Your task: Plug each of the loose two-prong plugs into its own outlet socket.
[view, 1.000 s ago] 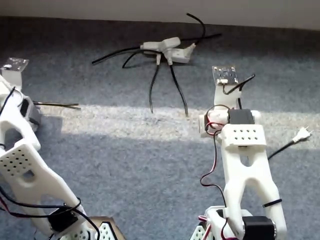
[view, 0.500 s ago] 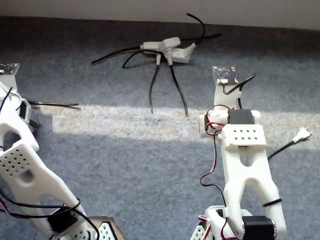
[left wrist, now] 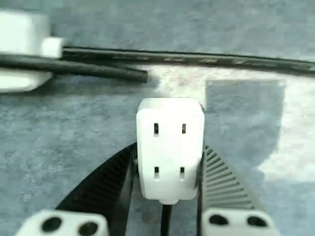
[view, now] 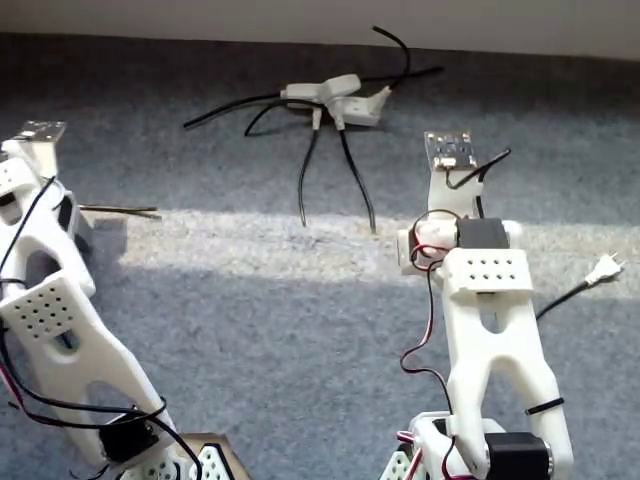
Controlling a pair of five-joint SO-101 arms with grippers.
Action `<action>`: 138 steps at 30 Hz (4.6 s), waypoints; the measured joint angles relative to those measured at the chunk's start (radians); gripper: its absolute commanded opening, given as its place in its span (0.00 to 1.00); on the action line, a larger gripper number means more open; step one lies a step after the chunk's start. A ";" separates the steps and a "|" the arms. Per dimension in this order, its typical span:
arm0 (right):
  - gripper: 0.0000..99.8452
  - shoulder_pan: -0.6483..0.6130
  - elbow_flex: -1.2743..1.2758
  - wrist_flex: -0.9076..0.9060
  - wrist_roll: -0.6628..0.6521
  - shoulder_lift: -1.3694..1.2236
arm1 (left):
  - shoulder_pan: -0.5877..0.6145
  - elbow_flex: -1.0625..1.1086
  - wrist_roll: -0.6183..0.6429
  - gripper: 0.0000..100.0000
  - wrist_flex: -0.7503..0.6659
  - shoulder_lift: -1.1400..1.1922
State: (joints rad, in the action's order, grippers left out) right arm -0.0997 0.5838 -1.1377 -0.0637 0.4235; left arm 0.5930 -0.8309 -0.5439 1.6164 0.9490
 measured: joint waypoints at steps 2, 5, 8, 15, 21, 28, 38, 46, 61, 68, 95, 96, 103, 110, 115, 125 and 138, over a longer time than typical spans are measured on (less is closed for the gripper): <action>0.01 0.023 0.000 0.000 0.000 0.000 | -0.081 -0.041 0.002 0.00 0.072 -0.011; 0.01 0.066 0.000 0.000 0.000 0.000 | -0.222 -0.078 -0.002 0.00 0.120 -0.063; 0.01 0.130 0.000 0.000 0.000 0.000 | -0.344 -0.084 0.000 0.00 0.130 -0.143; 0.01 0.333 -0.015 0.000 0.000 0.000 | -0.669 -0.084 0.000 0.00 0.135 -0.236; 0.01 0.465 -0.069 0.000 -0.006 0.000 | -0.948 -0.084 -0.003 0.01 0.135 -0.238; 0.01 0.575 -0.071 0.000 -0.072 0.000 | -1.114 -0.044 -0.003 0.01 -0.026 -0.210; 0.01 0.647 -0.071 0.011 -0.137 0.000 | -1.172 -0.026 -0.002 0.23 -0.029 0.038; 0.01 0.647 -0.071 0.020 -0.137 0.000 | -1.092 -0.150 0.046 0.26 0.046 0.054; 0.01 0.647 -0.071 0.052 -0.137 0.000 | -0.852 -0.526 0.051 0.26 0.140 -0.155; 0.01 0.746 -0.071 0.212 -0.137 -0.015 | -0.614 -0.499 0.055 0.26 0.140 -0.178; 0.01 0.577 -0.402 0.109 -0.055 -0.707 | -0.338 -0.190 0.091 0.26 0.138 -0.097; 0.01 0.528 -0.402 0.077 -0.058 -0.697 | -0.339 -0.190 0.112 0.26 0.138 -0.097; 0.01 0.238 -0.397 -0.061 -0.066 -0.451 | -0.325 -0.166 0.334 0.26 0.137 -0.097; 0.01 0.020 -0.249 -0.055 -0.066 -0.333 | -0.307 0.034 0.626 0.26 0.132 -0.097; 0.01 -0.106 -0.080 0.095 -0.066 -0.330 | -0.307 0.138 0.895 0.26 0.132 -0.097; 0.01 -0.112 0.020 0.322 -0.066 -0.322 | -0.256 0.152 0.971 0.26 0.132 -0.097; 0.01 -0.206 0.002 0.270 -0.066 -0.213 | -0.293 0.152 0.971 0.26 0.132 -0.097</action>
State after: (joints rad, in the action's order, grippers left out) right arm -0.3053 0.5854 -0.8677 -0.1297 0.2102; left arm 0.3000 -0.6790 0.4273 1.7484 0.8523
